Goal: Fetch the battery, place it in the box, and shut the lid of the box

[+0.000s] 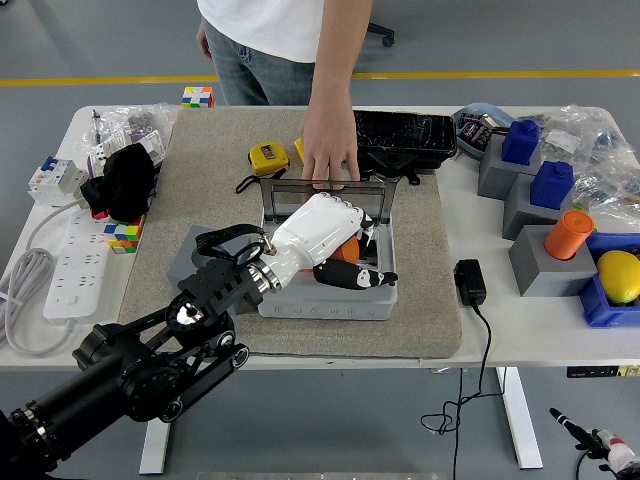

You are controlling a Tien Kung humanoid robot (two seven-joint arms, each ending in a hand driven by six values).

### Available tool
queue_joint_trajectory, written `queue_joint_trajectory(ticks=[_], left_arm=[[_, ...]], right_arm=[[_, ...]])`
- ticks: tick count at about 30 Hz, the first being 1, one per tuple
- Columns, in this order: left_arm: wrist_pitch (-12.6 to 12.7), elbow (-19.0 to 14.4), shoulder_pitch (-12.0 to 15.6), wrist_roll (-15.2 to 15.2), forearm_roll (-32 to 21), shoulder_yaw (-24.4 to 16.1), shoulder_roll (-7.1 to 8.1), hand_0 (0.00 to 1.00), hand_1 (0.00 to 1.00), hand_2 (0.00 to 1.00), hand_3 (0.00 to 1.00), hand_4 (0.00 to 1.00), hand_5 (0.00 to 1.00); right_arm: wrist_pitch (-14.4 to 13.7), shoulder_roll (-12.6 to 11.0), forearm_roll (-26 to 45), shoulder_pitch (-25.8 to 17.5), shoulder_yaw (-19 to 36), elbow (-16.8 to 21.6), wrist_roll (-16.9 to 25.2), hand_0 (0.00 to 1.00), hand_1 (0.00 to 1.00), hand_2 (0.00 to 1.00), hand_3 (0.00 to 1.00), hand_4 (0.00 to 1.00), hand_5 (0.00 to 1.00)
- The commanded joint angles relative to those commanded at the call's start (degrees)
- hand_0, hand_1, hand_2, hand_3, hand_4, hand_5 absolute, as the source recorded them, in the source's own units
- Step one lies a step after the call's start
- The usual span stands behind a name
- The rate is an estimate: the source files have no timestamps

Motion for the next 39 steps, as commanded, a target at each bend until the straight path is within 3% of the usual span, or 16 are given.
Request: queue_joint_trajectory(ticks=[4,5,22,23,28,29,39], left_arm=[[-0.1,0.2,0.1,-0.3,-1.0,0.1,-0.02,0.088,0.067,0.115,0.126,0.944,0.878],[-0.1,0.2,0.1,-0.4,-1.1,0.1,-0.03,0.093,0.073,0.115,0.126,0.945,0.992],[-0.6,0.0,-0.4,-0.4,-0.5,-0.1,-0.20,0.103,0.082,0.126,0.133,0.948,0.983],[-0.6,-0.1,-0.5,-0.5,-0.4,-0.2,-0.20,0.130,0.124,0.154,0.167,0.946,0.993],[-0.8,-0.6,-0.9,-0.9,-0.1,-0.5,-0.15,0.130,0.124,0.154,0.167,0.946,0.993],[-0.9,-0.5,-1.0,-1.0,-0.3,-0.5,-0.17,0.166,0.169,0.187,0.205,0.969,0.982],[-1.3,-0.3,-0.9,-1.6,-1.5,0.0,-0.32,0.193,0.199,0.198,0.218,0.981,0.992]], right_arm=[[0.0,-0.1,0.1,0.1,-0.1,0.0,0.0,0.901,0.885,0.821,0.856,0.998,0.998],[0.0,-0.1,0.1,0.1,-0.1,0.0,0.0,0.902,0.885,0.821,0.856,0.998,0.998],[0.1,-0.1,0.2,0.3,-0.2,-0.1,0.0,0.901,0.884,0.821,0.856,0.998,0.998],[0.1,-0.1,0.2,0.3,-0.2,-0.1,0.0,0.901,0.883,0.821,0.856,0.998,0.998],[0.1,0.0,0.5,0.3,-0.6,0.0,0.0,0.901,0.883,0.821,0.856,0.998,0.998],[0.1,0.0,0.5,0.4,-0.7,0.0,0.0,0.901,0.884,0.820,0.857,0.998,0.998],[0.1,-0.1,0.9,0.6,-1.2,0.0,0.0,0.901,0.884,0.820,0.856,0.998,0.998]])
